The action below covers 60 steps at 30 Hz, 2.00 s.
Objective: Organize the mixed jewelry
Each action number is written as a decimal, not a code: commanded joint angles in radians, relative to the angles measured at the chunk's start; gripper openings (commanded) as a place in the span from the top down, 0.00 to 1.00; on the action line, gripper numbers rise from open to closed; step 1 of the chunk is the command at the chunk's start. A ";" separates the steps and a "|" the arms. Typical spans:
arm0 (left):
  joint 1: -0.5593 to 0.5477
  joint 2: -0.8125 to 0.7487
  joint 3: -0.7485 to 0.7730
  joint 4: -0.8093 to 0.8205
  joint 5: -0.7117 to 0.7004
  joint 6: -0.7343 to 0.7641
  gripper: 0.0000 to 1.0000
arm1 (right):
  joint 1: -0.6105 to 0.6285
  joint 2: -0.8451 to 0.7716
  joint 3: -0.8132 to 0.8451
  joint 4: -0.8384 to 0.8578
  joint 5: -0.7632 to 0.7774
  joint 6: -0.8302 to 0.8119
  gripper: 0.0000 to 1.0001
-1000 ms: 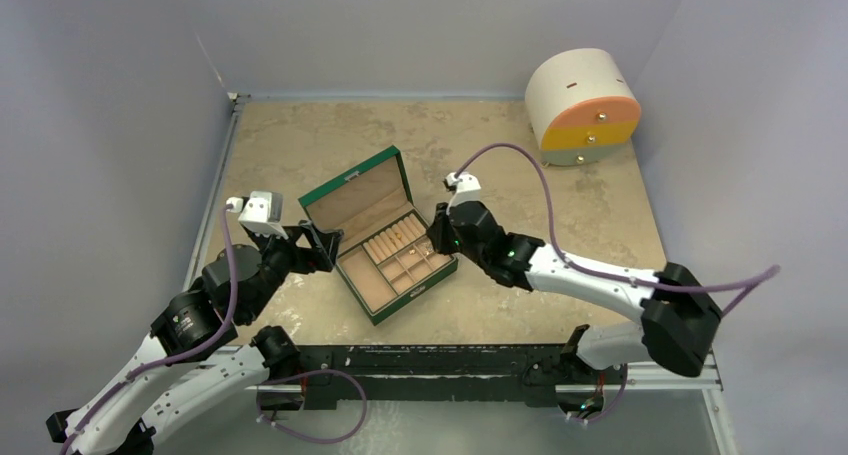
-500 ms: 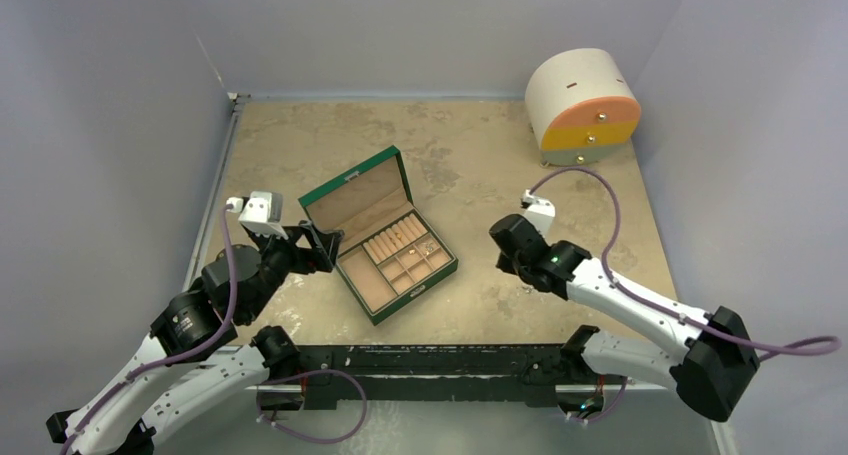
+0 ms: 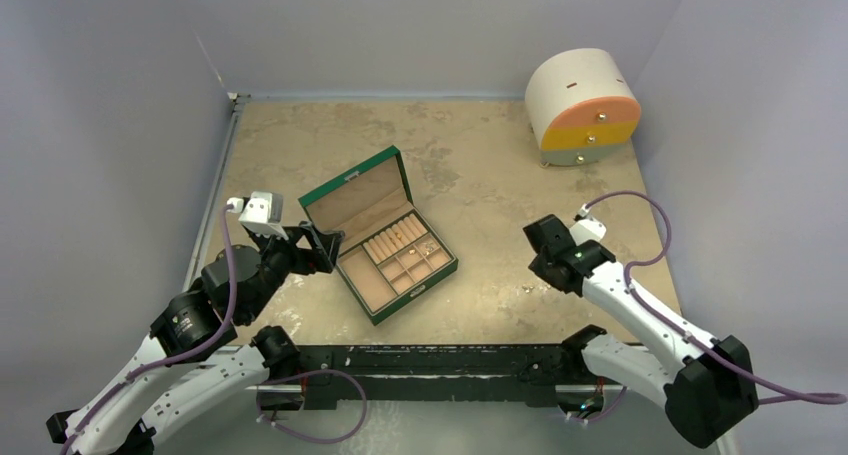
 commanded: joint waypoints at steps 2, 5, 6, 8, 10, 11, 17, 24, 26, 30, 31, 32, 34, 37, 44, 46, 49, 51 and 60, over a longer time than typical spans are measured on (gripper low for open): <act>0.004 -0.005 0.001 0.040 0.004 0.021 0.15 | -0.074 0.046 -0.024 -0.038 -0.013 0.085 0.57; 0.004 -0.003 0.001 0.040 0.006 0.021 0.15 | -0.094 0.063 -0.039 -0.010 -0.025 0.086 0.58; 0.004 -0.003 0.001 0.040 0.005 0.021 0.15 | -0.104 0.066 -0.045 -0.001 -0.033 0.085 0.58; 0.004 -0.005 0.001 0.040 0.005 0.021 0.15 | -0.122 0.070 -0.057 0.015 -0.044 0.084 0.59; 0.004 -0.007 0.000 0.040 0.004 0.021 0.15 | -0.140 0.070 -0.067 0.026 -0.041 0.079 0.61; 0.004 -0.008 0.000 0.040 0.004 0.021 0.15 | -0.145 0.070 -0.072 0.027 -0.039 0.083 0.61; 0.003 -0.013 -0.001 0.040 0.002 0.021 0.15 | -0.164 0.072 -0.072 0.025 -0.033 0.109 0.65; 0.004 -0.017 -0.002 0.040 0.001 0.019 0.15 | -0.174 0.109 -0.079 0.041 -0.043 0.133 0.70; 0.004 -0.018 -0.002 0.040 0.000 0.019 0.15 | -0.177 0.121 -0.082 0.042 -0.044 0.143 0.70; 0.004 -0.021 -0.002 0.040 -0.002 0.018 0.15 | -0.180 0.138 -0.082 0.039 -0.038 0.156 0.71; 0.003 -0.023 -0.002 0.040 -0.003 0.018 0.15 | -0.180 0.142 -0.082 0.039 -0.036 0.157 0.71; 0.004 -0.023 -0.002 0.040 -0.004 0.018 0.14 | -0.181 0.147 -0.084 0.041 -0.035 0.157 0.72; 0.004 -0.021 -0.002 0.040 -0.004 0.017 0.15 | -0.182 0.160 -0.080 0.038 -0.031 0.162 0.73; 0.003 -0.015 -0.002 0.039 -0.002 0.017 0.14 | -0.182 0.174 -0.074 0.031 -0.025 0.171 0.78; 0.003 -0.011 -0.001 0.040 0.000 0.018 0.14 | -0.183 0.171 -0.081 0.038 -0.022 0.176 0.83; 0.003 -0.013 -0.002 0.040 0.000 0.018 0.14 | -0.183 0.165 -0.084 0.041 -0.023 0.175 0.87; 0.003 -0.015 -0.002 0.040 -0.002 0.017 0.14 | -0.184 0.156 -0.088 0.045 -0.025 0.174 0.96; 0.003 -0.017 -0.002 0.040 -0.001 0.017 0.14 | -0.185 0.151 -0.091 0.046 -0.028 0.172 1.00; 0.003 -0.026 -0.003 0.040 -0.002 0.017 0.14 | -0.185 0.075 -0.086 0.072 -0.069 0.089 1.00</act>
